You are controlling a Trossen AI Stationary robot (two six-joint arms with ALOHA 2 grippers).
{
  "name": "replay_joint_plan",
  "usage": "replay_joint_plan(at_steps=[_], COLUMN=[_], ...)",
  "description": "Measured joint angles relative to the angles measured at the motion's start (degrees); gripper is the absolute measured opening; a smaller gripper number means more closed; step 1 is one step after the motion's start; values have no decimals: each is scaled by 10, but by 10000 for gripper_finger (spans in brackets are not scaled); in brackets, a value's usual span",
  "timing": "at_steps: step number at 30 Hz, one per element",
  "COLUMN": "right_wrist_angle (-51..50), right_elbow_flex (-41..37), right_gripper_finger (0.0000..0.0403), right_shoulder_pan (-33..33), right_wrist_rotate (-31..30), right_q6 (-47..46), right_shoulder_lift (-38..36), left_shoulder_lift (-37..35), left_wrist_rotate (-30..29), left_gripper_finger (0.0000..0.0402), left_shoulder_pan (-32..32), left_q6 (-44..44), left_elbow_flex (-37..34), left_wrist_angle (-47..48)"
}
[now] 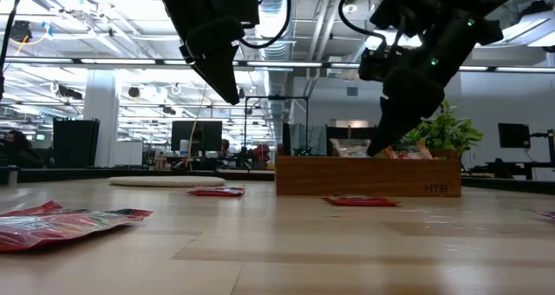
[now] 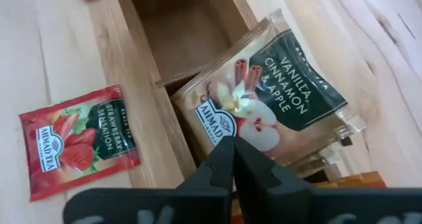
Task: Pick & Place Tea
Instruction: Put the brown tea bag into the middle section of the wooden organizer
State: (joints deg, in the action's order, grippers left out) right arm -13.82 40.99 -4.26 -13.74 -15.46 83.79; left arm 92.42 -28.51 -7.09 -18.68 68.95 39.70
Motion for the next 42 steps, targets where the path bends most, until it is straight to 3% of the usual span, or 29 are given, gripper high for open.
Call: replay_joint_plan(at_steps=[26, 35, 42], right_wrist_angle=[-6, 8, 7], right_elbow_flex=[28, 33, 33], right_gripper_finger=[0, 0, 0], right_shoulder_pan=[-18, 2, -7], right_wrist_rotate=[11, 20, 34], right_q6=[11, 19, 14], right_shoulder_lift=[-5, 56, 57], left_shoulder_lift=[0, 0, 0], left_wrist_rotate=[0, 0, 0], left_gripper_finger=[156, 156, 156], left_shoulder_pan=[0, 0, 0], left_q6=[0, 0, 0], left_elbow_flex=[0, 0, 0], left_wrist_angle=[-7, -9, -9])
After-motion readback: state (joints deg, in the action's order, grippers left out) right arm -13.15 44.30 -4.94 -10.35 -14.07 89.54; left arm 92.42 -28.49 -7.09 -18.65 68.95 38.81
